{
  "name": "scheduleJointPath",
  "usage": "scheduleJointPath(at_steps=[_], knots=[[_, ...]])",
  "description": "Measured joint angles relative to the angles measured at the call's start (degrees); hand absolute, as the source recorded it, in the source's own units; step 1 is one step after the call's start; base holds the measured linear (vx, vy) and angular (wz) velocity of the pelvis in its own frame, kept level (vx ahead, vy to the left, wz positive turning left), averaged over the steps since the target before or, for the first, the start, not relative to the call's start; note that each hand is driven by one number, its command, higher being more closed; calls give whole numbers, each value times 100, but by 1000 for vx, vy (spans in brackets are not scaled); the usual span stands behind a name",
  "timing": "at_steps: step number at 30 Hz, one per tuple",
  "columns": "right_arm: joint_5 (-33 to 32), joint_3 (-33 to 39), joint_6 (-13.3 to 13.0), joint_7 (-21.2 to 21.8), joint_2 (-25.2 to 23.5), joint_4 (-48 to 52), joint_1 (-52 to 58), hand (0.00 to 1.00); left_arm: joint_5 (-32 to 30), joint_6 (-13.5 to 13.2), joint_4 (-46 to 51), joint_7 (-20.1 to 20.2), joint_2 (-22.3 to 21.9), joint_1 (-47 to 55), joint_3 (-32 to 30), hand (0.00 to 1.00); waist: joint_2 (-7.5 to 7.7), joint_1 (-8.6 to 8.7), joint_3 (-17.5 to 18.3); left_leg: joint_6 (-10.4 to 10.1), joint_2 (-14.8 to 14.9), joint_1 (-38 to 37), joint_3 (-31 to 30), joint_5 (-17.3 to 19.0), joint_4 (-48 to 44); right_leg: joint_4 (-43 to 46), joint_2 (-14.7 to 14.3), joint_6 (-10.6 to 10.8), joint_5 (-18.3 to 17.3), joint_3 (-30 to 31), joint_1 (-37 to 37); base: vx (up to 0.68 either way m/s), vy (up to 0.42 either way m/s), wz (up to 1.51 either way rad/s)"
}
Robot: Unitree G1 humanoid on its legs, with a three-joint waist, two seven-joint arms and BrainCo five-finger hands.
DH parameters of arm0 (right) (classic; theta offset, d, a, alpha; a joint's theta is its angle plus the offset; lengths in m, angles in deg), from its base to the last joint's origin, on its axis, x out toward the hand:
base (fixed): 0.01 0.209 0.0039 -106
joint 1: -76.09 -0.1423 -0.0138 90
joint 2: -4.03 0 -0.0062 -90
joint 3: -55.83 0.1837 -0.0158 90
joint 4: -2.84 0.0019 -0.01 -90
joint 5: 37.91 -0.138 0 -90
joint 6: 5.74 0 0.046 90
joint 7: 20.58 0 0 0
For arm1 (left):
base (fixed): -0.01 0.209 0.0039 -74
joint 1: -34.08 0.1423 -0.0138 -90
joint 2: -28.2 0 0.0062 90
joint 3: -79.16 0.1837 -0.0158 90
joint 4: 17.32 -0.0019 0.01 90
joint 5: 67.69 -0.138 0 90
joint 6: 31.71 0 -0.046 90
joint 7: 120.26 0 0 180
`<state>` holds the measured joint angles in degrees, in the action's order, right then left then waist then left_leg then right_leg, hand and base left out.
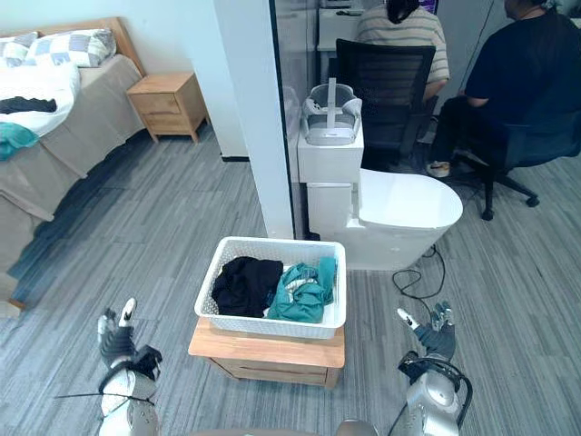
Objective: Pick up the laundry basket with both hands and put the clothes into the washing machine.
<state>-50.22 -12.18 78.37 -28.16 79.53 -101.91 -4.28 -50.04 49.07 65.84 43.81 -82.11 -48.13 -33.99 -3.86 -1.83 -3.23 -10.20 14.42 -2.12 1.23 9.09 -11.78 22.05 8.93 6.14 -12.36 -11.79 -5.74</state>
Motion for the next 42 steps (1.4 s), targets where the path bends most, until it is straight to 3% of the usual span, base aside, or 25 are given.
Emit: scheduleJointPath(at_steps=[2,4,8,10,12,14,16,21,28,33,39,42], knots=[[-2,6,6,0,-8,71,-2,0,-56,-2,467,-159,1,-45,1,0,42,37,23,6,-10,151,-140,-11,-3,-77,22,0,1,-267,100,37,-51,80],[-10,-47,10,19,-48,103,-15,0,-519,6,925,-329,41,-47,-1,0,103,17,74,-1,-93,140,-200,-94,238,-355,94,64,122,-472,276,24,56,61],[-57,-60,71,73,-20,88,-243,0,-714,194,960,-208,413,-62,135,0,217,-66,67,88,-213,283,-158,-185,365,-871,125,138,507,-456,272,-33,86,-1],[-72,-170,208,169,263,-99,-513,0,-700,305,868,40,786,-251,558,0,236,-67,-30,133,-293,416,-128,-259,360,-1108,164,176,715,-409,240,-92,76,-3],[-132,-372,298,238,665,-455,-1060,0,-701,450,614,348,1150,-794,1006,0,224,-66,-256,165,-363,618,-107,-340,309,-1174,218,175,892,-385,70,-184,72,-6],[-270,-545,417,264,1047,-833,-2051,0,-702,635,87,595,1536,-1917,1401,0,195,-64,-703,184,-400,1069,-83,-463,133,-1195,226,137,1152,-257,-343,-262,42,-17],[-284,-612,532,254,1196,-871,-2593,0,-704,819,-300,713,1649,-2694,1531,0,200,-46,-984,187,-417,1374,-71,-567,76,-1200,227,104,1313,-199,-651,-285,6,-12],[-98,-445,869,104,1371,-626,-2962,0,-716,1138,-1015,561,1709,-4039,1632,0,269,-42,-1578,199,-447,1798,-68,-763,78,-1113,258,59,1475,-145,-1112,-163,-8,-1],[-99,-14,897,-244,1707,-633,-3657,0,-943,1402,-2194,300,2040,-5651,2003,0,307,-14,-2122,197,-526,2145,-115,-987,155,-918,357,39,1518,-144,-1540,-60,-2,6],[-644,-201,896,-227,1772,-1017,-4295,0,-929,1532,-2958,332,2066,-6351,2208,0,334,-16,-2148,171,-528,2348,-93,-1111,312,-996,342,3,1621,-101,-1810,17,-1,-3],[-1622,-686,885,-59,2192,-1364,-4588,0,-685,1583,-3823,695,2493,-7195,2954,0,340,-26,-2191,182,-531,2522,-73,-1175,384,-1356,313,12,1841,-143,-1848,28,16,0],[-2050,-883,845,54,2281,-1372,-4692,0,-954,1629,-4077,831,2630,-7648,3261,0,357,-23,-2257,177,-529,2566,-88,-1191,389,-1406,309,8,1867,-180,-1851,12,6,4]])
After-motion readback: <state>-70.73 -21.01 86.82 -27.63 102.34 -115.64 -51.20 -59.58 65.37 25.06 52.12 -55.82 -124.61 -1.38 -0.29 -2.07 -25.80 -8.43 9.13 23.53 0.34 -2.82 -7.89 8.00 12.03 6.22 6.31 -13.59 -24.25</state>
